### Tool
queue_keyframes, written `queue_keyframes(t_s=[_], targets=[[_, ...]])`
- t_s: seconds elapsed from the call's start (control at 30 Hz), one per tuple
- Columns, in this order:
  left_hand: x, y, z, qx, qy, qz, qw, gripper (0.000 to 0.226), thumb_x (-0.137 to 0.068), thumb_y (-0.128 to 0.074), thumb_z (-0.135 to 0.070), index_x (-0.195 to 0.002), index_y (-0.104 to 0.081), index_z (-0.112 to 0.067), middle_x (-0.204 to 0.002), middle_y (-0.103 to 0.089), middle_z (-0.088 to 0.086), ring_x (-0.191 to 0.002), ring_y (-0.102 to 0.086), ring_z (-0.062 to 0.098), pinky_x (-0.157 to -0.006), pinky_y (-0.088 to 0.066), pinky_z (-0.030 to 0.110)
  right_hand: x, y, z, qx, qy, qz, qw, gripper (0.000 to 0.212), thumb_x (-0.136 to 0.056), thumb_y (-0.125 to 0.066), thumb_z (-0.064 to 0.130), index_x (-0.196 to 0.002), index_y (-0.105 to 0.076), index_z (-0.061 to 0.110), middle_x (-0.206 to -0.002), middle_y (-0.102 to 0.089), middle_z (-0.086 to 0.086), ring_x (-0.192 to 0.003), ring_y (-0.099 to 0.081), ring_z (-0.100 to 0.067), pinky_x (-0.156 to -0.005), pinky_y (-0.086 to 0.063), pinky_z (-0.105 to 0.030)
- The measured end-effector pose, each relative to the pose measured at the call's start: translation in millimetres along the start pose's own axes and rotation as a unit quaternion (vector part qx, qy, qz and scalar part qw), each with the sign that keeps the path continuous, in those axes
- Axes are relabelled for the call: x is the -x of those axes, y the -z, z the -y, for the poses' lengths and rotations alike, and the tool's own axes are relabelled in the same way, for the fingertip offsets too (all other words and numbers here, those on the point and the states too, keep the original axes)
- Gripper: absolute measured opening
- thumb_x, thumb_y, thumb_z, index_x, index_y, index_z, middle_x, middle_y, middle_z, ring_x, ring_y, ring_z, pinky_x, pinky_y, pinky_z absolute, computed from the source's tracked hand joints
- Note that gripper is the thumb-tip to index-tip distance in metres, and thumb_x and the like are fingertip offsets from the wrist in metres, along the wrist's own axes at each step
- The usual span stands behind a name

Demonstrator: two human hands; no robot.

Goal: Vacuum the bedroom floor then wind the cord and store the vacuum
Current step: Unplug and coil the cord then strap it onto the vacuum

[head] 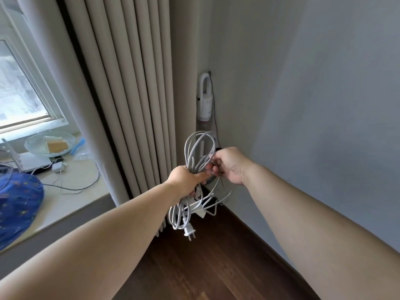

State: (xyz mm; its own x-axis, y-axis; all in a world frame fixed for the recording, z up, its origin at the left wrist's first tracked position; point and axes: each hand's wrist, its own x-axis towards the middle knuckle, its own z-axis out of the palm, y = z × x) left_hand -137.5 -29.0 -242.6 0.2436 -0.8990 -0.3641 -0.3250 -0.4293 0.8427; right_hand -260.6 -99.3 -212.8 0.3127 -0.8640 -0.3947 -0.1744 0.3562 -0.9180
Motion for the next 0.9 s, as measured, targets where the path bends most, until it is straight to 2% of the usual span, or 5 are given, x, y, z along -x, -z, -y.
queue_keyframes(t_s=[0.17, 0.37, 0.47, 0.6, 0.9], targets=[[3.1, 10.9, 4.1, -0.024, -0.035, -0.036, 0.998, 0.041, -0.086, -0.064, -0.053, -0.070, -0.058, -0.015, -0.046, -0.040, -0.006, -0.036, -0.033, 0.010, -0.037, -0.029, 0.017, 13.4, 11.6, -9.4, 0.025, 0.001, 0.065, 0.998, 0.014, -0.089, -0.050, -0.001, -0.080, -0.052, 0.008, -0.058, -0.056, -0.008, -0.053, -0.050, -0.016, -0.054, -0.042, -0.022], [0.1, 43.0, 10.8, 0.079, -0.013, -0.157, 0.984, 0.032, -0.090, -0.061, -0.046, -0.091, -0.062, -0.014, -0.061, -0.052, 0.000, -0.051, -0.047, 0.014, -0.049, -0.043, 0.024, 11.0, 51.6, -41.3, 0.108, 0.029, 0.009, 0.994, 0.013, -0.090, -0.059, 0.002, -0.084, -0.051, 0.008, -0.060, -0.058, -0.006, -0.059, -0.057, -0.019, -0.063, -0.049, -0.025], [0.6, 45.5, 21.7, -0.031, 0.020, -0.099, 0.994, 0.031, -0.086, -0.067, -0.047, -0.086, -0.063, -0.016, -0.061, -0.051, -0.001, -0.051, -0.046, 0.013, -0.048, -0.040, 0.023, 11.1, 52.9, -31.1, 0.091, 0.080, -0.055, 0.991, 0.014, -0.092, -0.057, 0.002, -0.087, -0.050, 0.011, -0.065, -0.058, -0.007, -0.056, -0.049, -0.014, -0.053, -0.041, -0.019], [-3.0, 28.4, 26.9, -0.055, 0.012, -0.042, 0.998, 0.026, -0.081, -0.075, -0.037, -0.088, -0.066, -0.014, -0.069, -0.059, 0.003, -0.053, -0.048, 0.013, -0.053, -0.043, 0.025, 17.2, 26.4, -3.2, 0.115, 0.136, 0.007, 0.984, 0.020, -0.090, -0.056, -0.004, -0.083, -0.048, 0.013, -0.065, -0.060, -0.009, -0.053, -0.053, -0.010, -0.055, -0.037, -0.021], [0.5, 11.5, 13.2, -0.041, -0.024, -0.054, 0.997, 0.035, -0.096, -0.051, -0.044, -0.075, -0.061, -0.018, -0.054, -0.058, -0.003, -0.048, -0.050, 0.013, -0.048, -0.039, 0.023, 15.1, 4.1, 15.0, 0.008, 0.183, -0.042, 0.982, 0.021, -0.090, -0.059, 0.000, -0.080, -0.047, 0.013, -0.067, -0.062, -0.012, -0.039, -0.046, -0.003, -0.047, -0.034, -0.017]])
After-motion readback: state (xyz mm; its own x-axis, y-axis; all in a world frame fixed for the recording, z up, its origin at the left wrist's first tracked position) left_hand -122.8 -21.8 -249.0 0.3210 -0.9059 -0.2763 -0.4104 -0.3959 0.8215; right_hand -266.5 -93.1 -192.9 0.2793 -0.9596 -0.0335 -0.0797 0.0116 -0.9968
